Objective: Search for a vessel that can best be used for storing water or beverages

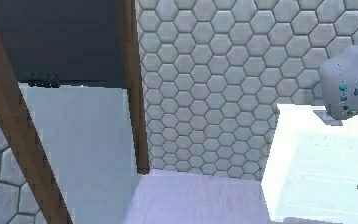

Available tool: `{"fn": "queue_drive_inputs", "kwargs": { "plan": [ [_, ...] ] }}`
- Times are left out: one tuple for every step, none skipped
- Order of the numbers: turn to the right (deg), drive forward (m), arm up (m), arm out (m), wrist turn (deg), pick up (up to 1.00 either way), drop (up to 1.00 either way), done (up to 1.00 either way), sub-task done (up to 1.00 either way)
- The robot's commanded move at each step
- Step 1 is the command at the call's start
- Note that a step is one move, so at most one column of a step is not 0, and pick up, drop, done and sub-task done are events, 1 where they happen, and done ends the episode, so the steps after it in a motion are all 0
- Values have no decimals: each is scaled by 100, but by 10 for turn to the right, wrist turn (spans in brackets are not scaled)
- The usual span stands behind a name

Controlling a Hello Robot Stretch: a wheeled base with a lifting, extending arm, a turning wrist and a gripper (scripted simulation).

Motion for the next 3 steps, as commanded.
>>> {"fn": "queue_drive_inputs", "kwargs": {
  "plan": [
    [0, 70, 0, 0, 0, 0, 0, 0, 0],
    [210, 0, 0, 0, 0, 0, 0, 0, 0],
    [30, 0, 0, 0, 0, 0, 0, 0, 0]
  ]
}}
